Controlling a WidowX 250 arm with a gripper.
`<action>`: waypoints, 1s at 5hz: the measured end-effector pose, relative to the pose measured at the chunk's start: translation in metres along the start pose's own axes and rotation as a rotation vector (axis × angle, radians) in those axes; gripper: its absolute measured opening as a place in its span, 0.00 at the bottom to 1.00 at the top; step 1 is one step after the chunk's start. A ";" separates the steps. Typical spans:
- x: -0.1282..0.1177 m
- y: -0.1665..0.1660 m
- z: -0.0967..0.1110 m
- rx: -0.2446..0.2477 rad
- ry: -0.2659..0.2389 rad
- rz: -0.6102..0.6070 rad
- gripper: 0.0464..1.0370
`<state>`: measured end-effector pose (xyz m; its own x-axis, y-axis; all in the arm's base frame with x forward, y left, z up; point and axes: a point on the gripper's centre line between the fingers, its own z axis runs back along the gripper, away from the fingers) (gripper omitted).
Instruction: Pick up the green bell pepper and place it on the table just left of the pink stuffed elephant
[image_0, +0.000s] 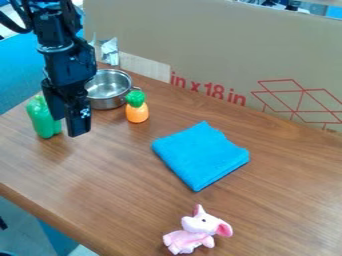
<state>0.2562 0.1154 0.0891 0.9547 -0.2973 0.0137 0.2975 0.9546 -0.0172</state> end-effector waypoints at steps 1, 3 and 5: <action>-0.001 -0.002 -0.007 -0.018 0.019 -0.004 0.97; 0.005 0.016 0.009 -0.004 -0.057 -0.069 0.97; -0.012 0.047 0.026 0.064 -0.078 -0.024 0.97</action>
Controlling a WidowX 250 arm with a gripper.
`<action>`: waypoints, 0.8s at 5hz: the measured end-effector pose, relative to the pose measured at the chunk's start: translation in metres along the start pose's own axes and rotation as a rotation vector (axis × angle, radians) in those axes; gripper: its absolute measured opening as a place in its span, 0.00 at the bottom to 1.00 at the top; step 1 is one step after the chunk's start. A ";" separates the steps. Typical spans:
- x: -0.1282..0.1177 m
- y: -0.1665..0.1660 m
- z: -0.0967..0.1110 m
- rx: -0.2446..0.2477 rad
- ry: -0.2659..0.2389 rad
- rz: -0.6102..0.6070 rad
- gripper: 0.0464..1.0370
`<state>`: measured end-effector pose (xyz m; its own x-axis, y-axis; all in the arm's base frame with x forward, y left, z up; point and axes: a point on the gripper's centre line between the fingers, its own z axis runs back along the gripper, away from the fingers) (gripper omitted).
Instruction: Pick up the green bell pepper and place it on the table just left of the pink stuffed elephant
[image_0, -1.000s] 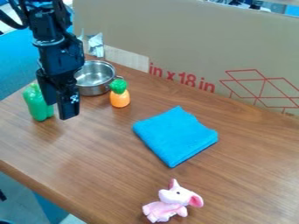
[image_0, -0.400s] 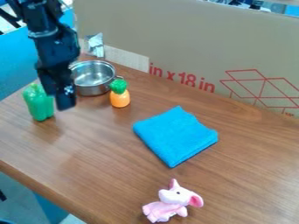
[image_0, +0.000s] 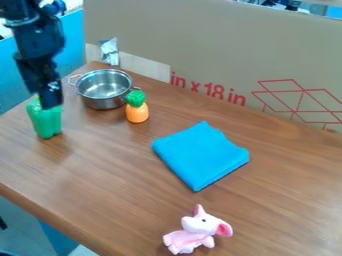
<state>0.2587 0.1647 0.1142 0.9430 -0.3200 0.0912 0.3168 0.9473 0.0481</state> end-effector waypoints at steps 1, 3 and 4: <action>-0.005 0.019 0.008 0.046 -0.005 0.028 0.97; -0.009 0.042 -0.010 0.034 0.026 0.066 0.97; -0.005 0.041 -0.018 0.021 0.030 0.045 0.97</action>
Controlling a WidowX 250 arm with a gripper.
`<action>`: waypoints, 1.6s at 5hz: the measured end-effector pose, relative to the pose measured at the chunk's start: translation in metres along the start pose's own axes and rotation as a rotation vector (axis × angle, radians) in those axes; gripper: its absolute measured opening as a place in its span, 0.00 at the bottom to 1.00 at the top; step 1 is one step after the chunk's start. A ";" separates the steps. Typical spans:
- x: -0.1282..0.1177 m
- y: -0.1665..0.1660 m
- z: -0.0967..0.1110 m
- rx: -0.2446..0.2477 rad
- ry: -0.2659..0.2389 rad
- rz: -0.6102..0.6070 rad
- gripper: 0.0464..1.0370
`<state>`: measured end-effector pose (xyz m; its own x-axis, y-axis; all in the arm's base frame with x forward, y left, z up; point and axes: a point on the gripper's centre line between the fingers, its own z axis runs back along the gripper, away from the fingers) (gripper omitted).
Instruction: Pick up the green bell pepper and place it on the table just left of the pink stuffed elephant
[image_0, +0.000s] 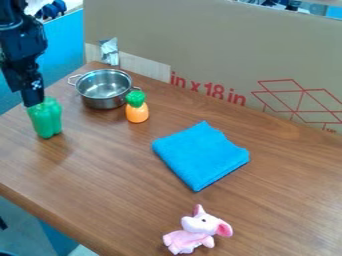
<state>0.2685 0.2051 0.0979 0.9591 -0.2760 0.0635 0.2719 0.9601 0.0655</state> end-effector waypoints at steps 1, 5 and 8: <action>0.004 0.000 0.000 0.009 -0.019 -0.003 0.97; 0.017 -0.008 -0.006 0.006 -0.066 -0.022 0.35; 0.022 -0.029 -0.002 -0.067 -0.132 -0.044 0.06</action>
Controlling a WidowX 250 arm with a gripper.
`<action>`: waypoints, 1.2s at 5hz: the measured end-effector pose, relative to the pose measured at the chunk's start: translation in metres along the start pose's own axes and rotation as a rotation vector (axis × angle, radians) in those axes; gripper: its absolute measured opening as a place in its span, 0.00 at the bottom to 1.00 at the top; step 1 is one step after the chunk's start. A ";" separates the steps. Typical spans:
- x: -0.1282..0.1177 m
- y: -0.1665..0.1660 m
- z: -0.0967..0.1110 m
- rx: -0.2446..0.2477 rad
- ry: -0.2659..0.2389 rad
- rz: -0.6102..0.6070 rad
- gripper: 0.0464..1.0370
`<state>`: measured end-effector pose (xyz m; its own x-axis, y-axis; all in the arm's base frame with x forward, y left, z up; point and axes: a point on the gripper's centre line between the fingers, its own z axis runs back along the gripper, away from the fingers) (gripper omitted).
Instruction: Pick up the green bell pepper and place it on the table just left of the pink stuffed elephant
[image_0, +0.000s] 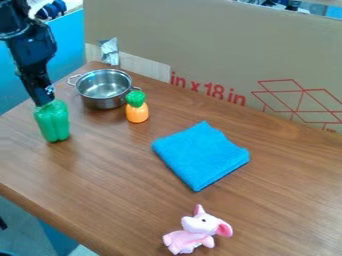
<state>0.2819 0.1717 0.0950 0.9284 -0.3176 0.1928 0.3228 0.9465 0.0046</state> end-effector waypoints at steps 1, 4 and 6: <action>0.010 -0.024 0.042 0.065 -0.099 -0.068 0.06; 0.022 -0.116 0.041 -0.065 -0.134 -0.431 0.06; 0.026 -0.173 0.017 -0.173 -0.123 -0.659 0.06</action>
<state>0.2473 0.0008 0.1164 0.5043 -0.8049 0.3129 0.8466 0.5322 0.0046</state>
